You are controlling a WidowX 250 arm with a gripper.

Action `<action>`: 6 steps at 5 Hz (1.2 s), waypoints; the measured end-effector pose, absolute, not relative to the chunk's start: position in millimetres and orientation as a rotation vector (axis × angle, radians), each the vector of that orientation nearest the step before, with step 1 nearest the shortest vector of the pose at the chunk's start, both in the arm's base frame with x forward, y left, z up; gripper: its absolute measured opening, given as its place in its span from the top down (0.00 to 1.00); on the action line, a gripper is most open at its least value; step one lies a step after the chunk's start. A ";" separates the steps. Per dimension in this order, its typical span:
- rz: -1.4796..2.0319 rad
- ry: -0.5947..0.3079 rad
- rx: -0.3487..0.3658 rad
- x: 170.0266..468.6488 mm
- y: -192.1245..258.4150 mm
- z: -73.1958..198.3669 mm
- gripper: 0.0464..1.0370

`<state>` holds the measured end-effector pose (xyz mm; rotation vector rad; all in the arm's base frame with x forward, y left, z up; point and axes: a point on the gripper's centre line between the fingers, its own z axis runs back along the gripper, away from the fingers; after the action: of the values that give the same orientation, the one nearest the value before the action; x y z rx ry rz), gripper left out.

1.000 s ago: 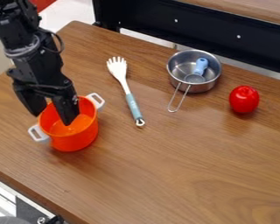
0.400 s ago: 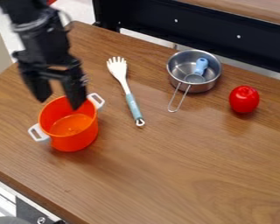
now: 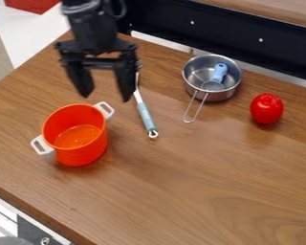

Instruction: Move the silver pot to the bottom right side of the table

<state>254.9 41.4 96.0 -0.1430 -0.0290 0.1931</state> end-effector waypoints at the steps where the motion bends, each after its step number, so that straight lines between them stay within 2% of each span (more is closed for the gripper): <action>1: 0.222 -0.027 -0.168 282.4 28.4 92.3 0.04; 3: 0.266 -0.037 -0.211 340.3 1.0 82.4 0.04; 4: 0.327 -0.085 -0.217 367.2 1.3 77.8 0.04; 5: 0.476 -0.199 -0.250 386.3 9.4 74.8 0.04; 6: 0.625 -0.271 -0.241 393.1 25.4 69.0 0.04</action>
<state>393.1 25.4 69.0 -0.2413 -0.2714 0.6252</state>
